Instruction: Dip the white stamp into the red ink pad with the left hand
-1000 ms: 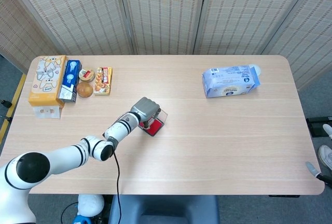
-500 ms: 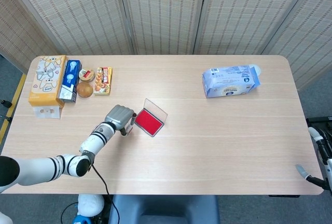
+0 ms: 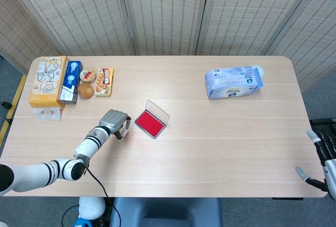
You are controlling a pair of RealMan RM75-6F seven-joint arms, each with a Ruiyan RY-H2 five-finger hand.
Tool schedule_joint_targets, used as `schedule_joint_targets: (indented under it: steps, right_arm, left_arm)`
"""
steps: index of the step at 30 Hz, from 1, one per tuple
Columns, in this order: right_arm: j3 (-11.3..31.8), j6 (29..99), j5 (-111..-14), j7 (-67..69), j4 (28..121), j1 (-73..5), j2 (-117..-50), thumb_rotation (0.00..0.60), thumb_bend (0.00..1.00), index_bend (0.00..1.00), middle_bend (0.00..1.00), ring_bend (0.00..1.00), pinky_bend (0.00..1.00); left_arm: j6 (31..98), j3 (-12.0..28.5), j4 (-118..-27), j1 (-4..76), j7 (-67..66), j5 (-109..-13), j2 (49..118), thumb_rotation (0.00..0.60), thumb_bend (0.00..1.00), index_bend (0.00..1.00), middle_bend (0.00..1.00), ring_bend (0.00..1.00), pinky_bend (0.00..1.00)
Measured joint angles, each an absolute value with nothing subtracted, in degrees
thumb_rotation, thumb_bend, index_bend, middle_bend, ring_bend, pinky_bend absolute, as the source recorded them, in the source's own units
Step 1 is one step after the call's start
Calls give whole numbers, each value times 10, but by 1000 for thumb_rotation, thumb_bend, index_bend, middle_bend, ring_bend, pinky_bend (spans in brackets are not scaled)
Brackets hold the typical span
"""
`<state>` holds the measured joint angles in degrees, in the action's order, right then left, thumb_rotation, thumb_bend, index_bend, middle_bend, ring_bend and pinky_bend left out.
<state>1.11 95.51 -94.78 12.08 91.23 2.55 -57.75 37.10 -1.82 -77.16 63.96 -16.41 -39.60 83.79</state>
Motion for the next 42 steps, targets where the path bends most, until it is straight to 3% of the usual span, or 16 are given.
schedule_joint_targets:
  steps: [7,9,14,20,28,30,33,38,42]
  right_arm:
    - [10,956,-949,119,912,26,-578,600,216,0,0,0,0]
    - [10,955,-949,118,913,25,-578,600,216,0,0,0,0]
    - [10,957,-949,117,913,25,-579,600,216,0,0,0,0]
    - [9,960,-952,115,913,27,-579,600,216,0,0,0,0]
    - [5,969,-960,107,914,31,-582,600,216,0,0,0,0]
    - [4,971,-962,105,914,32,-583,600,216,0,0,0,0]
    - [3,972,-964,103,914,32,-584,600,216,0,0,0,0]
    - [4,972,-963,104,914,32,-584,600,216,0,0,0,0]
    - [4,975,-965,105,913,33,-584,600,216,0,0,0,0]
  left_arm:
    - [354,-5,-752,624,-141,-420,847,600,537,903,1000,874,806]
    - [353,-2,-749,620,-137,-429,850,600,522,849,1000,870,806]
    - [350,4,-743,611,-132,-438,851,600,369,655,1000,863,806]
    - [349,7,-741,604,-131,-439,851,600,331,587,1000,862,806]
    - [362,5,-753,592,-142,-440,846,595,242,234,997,791,804]
    - [367,4,-760,591,-150,-434,844,554,223,110,971,767,803]
    - [378,3,-772,590,-161,-429,839,492,202,17,936,746,803]
    - [404,3,-812,584,-174,-431,819,462,197,0,918,733,803]
    - [453,-1,-883,570,-191,-453,779,480,197,0,901,722,803]
